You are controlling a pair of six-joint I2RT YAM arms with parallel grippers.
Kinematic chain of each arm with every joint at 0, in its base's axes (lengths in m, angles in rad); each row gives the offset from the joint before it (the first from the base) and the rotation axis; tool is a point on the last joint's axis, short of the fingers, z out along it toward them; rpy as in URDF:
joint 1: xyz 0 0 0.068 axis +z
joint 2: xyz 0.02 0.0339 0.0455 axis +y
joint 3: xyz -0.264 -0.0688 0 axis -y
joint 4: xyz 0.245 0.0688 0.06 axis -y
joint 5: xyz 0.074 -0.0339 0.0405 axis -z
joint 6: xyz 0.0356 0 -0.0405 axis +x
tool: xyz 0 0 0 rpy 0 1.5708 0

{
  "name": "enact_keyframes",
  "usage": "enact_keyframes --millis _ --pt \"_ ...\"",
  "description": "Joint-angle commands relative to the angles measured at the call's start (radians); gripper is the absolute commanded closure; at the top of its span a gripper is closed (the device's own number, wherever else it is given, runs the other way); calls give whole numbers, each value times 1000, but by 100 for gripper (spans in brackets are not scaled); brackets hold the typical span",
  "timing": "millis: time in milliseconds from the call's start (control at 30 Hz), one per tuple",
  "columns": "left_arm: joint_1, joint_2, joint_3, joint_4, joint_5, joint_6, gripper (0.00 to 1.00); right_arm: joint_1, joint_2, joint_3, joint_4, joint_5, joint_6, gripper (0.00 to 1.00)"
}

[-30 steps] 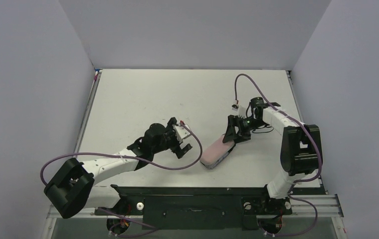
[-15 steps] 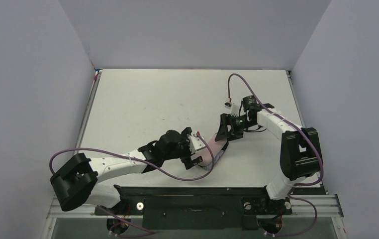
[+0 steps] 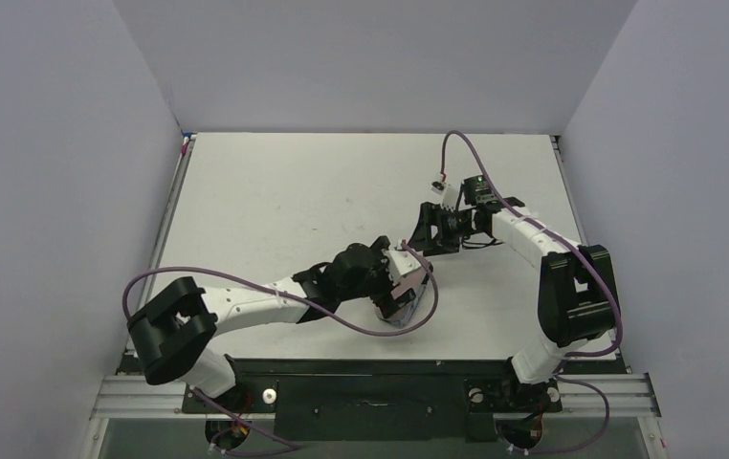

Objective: Open the umbrella

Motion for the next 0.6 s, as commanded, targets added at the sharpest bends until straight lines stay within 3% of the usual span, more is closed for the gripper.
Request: enact_keyframes --millis 0,267,567 --pt "-38 51 134 -9 -99 -103 3 7 -18 33 79 -9 60 34" --pt "-97 133 182 -58 -227 -94 3 -23 -40 5 93 7 68 34" --pt "-86 181 277 -224 -490 -109 3 -109 -120 -14 50 38 -1 34"
